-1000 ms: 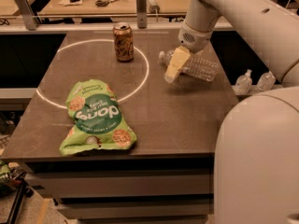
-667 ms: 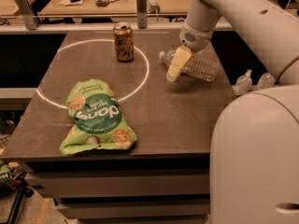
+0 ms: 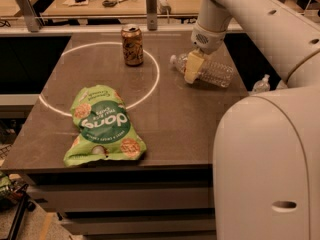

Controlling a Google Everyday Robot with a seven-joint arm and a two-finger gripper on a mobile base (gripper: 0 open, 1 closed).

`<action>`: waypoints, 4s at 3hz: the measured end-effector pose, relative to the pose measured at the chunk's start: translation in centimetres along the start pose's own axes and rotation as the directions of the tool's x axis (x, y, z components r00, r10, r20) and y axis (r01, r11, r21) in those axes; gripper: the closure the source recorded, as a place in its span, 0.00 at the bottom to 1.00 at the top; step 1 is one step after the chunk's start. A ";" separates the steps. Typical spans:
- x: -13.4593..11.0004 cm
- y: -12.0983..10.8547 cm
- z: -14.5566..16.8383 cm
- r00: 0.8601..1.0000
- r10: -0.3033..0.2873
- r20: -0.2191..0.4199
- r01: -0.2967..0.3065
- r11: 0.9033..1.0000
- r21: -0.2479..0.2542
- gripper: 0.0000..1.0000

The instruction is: Place water bottle upright

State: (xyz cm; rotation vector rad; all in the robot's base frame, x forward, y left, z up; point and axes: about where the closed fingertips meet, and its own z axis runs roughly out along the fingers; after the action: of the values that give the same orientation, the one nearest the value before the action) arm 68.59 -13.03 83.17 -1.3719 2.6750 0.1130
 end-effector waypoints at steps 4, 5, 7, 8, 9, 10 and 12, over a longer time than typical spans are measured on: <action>-4.6 4.0 -17.6 0.725 -0.203 0.658 0.256 0.967 0.015 1.00; -5.1 4.8 -19.7 0.572 -0.182 0.800 0.324 0.946 -0.016 1.00; -5.6 5.5 -20.0 0.548 -0.174 0.818 0.343 0.939 -0.030 1.00; -5.6 5.3 -19.3 0.537 -0.124 0.834 0.321 0.945 -0.066 1.00; -6.6 6.6 -19.5 0.479 -0.043 0.877 0.294 0.949 -0.114 1.00; -7.9 8.0 -18.6 0.391 0.005 0.920 0.273 0.954 -0.122 1.00; -7.5 9.9 -15.5 0.323 0.016 0.946 0.170 0.983 -0.075 1.00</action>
Offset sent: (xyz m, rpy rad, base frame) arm -0.0167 0.0197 0.1575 0.3862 -0.2408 0.1496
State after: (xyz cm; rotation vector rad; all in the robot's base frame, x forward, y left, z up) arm 63.61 -3.18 99.72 -0.9390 1.5609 0.8635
